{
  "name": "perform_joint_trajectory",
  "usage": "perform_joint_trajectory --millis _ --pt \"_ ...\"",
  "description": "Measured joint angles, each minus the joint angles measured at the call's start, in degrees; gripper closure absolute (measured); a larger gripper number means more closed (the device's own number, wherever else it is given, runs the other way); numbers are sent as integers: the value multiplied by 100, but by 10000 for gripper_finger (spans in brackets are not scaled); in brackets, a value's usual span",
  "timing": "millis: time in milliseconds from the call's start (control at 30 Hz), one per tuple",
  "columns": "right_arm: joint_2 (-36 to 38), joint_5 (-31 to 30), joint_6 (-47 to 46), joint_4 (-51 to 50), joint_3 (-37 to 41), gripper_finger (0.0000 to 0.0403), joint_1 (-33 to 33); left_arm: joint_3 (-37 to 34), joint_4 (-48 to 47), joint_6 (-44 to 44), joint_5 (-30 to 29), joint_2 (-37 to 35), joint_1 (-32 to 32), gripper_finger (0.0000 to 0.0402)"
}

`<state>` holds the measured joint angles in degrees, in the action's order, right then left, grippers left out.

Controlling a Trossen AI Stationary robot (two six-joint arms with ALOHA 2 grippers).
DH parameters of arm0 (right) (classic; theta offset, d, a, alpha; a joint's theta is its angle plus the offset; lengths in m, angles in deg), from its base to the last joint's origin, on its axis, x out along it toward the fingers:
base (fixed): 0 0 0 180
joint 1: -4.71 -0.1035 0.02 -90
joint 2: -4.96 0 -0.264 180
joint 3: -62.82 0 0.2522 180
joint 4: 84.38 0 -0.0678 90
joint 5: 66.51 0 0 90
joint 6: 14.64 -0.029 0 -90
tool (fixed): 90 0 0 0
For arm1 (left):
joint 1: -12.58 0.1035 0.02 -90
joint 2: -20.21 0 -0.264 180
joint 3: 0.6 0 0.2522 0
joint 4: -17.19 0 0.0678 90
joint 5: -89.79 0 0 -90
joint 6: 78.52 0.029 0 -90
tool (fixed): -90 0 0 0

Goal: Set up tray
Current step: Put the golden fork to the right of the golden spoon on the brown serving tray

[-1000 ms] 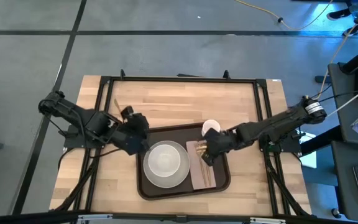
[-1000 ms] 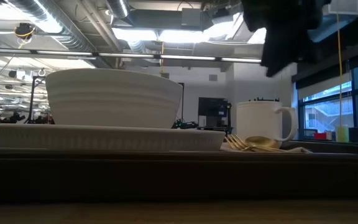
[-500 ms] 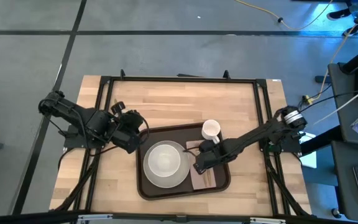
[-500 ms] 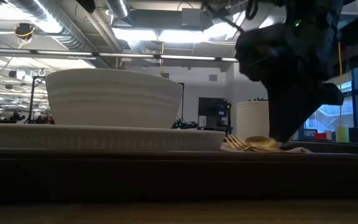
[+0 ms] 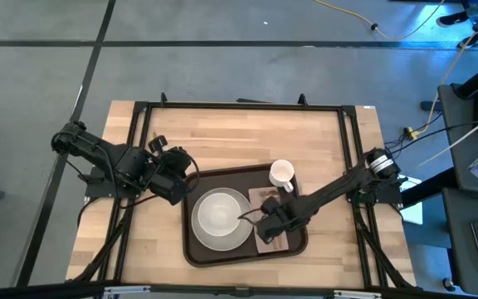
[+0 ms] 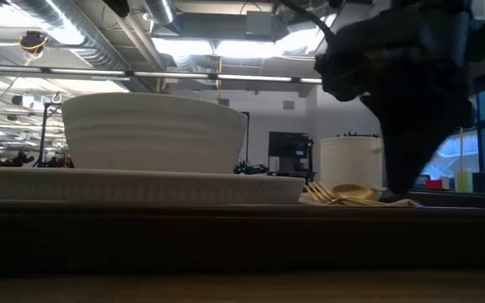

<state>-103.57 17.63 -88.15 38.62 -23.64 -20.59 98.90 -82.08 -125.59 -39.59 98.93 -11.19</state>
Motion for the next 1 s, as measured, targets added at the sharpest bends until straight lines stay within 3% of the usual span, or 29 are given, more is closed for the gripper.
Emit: perform_joint_trajectory --millis 333,1000 --pt "-57 342 -222 -17 -36 402 -273 0 2 -15 -35 -1 0 288" --pt "-389 417 -259 433 -40 403 -314 0 44 -17 -54 2 0 288"
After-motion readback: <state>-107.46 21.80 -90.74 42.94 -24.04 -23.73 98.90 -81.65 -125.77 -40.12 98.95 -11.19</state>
